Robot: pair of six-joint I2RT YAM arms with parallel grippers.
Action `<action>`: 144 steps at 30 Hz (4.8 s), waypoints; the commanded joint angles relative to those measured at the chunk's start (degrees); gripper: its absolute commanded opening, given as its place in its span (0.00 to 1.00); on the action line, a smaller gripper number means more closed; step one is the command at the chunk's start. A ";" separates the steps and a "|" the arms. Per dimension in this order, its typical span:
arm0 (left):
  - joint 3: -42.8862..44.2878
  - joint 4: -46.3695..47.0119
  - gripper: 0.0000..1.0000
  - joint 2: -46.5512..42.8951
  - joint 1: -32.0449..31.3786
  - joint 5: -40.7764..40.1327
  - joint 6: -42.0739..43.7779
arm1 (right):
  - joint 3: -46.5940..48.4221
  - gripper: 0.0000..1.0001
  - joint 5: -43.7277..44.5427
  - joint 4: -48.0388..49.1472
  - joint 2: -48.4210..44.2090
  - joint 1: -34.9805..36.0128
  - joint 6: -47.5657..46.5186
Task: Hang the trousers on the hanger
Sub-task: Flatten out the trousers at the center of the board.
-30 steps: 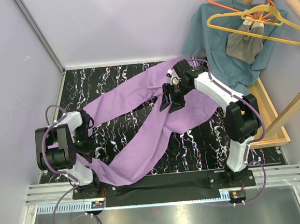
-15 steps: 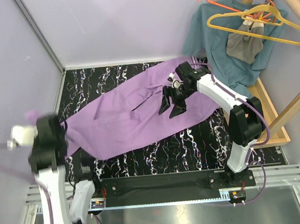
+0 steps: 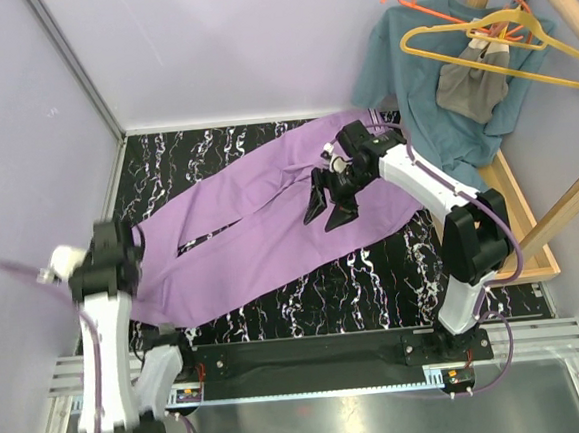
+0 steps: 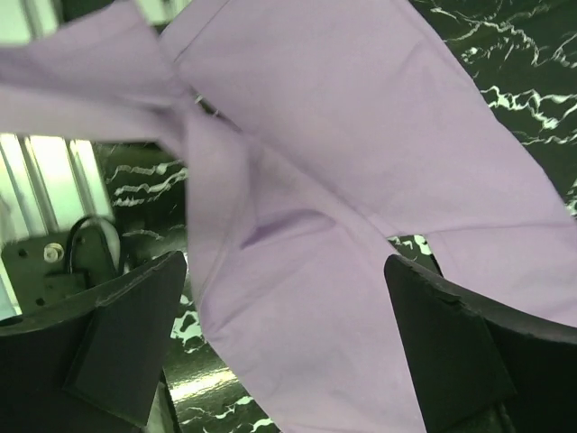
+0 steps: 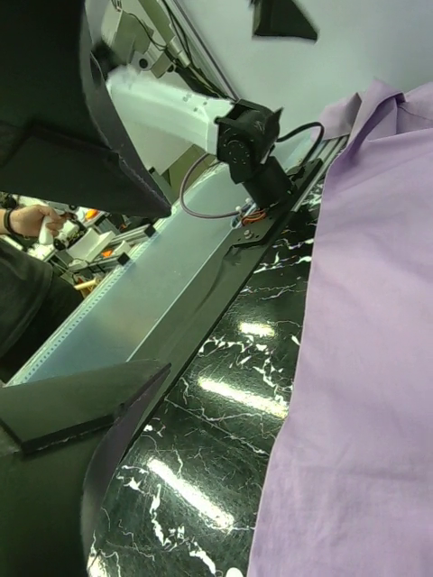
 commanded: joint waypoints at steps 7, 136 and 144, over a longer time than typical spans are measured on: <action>7.11 -3.16 0.77 25.65 0.31 7.69 1.83 | 5.95 0.99 3.22 -3.79 3.17 0.28 -1.98; 33.22 -1.41 0.61 26.09 -7.33 17.99 16.85 | 36.62 1.00 -9.34 14.38 29.80 12.50 2.66; 13.01 -0.55 0.58 27.05 -3.21 20.35 6.92 | 28.05 0.98 6.30 4.28 21.48 12.41 0.93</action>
